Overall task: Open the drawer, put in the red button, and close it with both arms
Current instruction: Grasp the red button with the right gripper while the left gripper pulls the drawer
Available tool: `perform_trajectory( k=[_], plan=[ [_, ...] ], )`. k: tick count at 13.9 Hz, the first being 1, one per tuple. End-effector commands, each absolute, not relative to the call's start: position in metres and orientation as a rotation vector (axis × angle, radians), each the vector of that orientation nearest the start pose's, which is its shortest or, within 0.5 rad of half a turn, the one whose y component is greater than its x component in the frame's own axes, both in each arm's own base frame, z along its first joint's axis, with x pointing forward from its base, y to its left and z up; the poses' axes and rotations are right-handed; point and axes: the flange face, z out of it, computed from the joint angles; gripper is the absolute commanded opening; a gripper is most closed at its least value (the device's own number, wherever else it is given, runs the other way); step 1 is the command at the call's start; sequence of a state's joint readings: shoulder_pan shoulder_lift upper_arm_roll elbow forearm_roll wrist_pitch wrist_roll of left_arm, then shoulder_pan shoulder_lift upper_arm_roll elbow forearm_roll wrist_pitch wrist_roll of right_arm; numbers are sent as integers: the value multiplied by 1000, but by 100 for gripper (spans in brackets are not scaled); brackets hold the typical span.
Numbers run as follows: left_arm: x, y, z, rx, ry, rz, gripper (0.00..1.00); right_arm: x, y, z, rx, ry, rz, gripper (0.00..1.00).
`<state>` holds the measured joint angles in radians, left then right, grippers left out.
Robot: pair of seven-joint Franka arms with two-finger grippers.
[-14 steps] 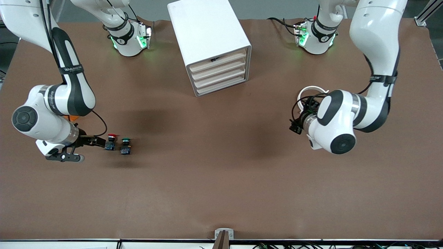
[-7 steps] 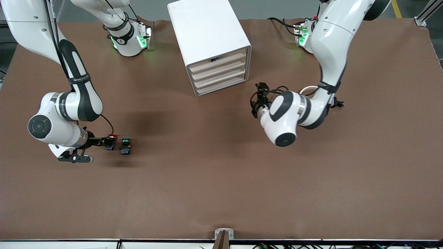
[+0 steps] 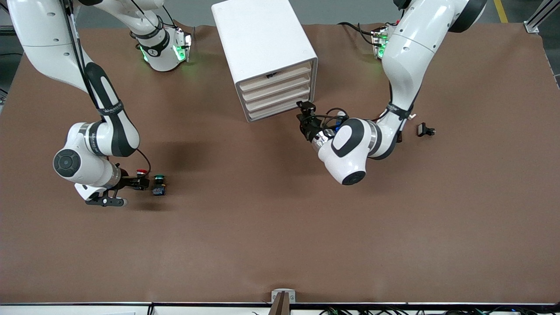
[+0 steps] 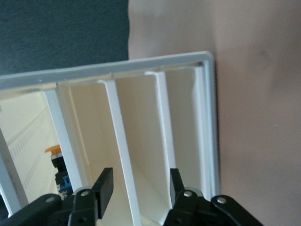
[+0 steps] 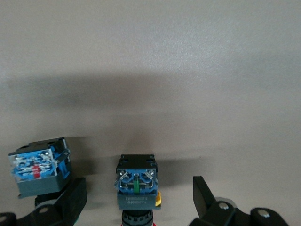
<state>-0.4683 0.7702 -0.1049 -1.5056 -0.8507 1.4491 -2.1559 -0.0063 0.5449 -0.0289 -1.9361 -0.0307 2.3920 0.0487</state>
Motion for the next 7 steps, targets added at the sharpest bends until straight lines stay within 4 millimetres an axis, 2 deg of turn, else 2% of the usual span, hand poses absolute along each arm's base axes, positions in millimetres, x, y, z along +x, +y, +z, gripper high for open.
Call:
perform_trajectory(
  k=[1,3,6,7],
  plan=[
    [477,-433,207,-1278,-1753,1364,56,607,-22,186,-3181,90,155,100],
    [464,-448,209,-1263,-1733,1351,56,604,-21,183,-3181,90,170,100],
    [457,-457,211,-1238,-1722,1378,50,603,-22,182,-3180,92,175,54],
    [454,-460,211,-1242,-1716,1376,49,604,-22,182,-3180,92,175,42]
  ],
)
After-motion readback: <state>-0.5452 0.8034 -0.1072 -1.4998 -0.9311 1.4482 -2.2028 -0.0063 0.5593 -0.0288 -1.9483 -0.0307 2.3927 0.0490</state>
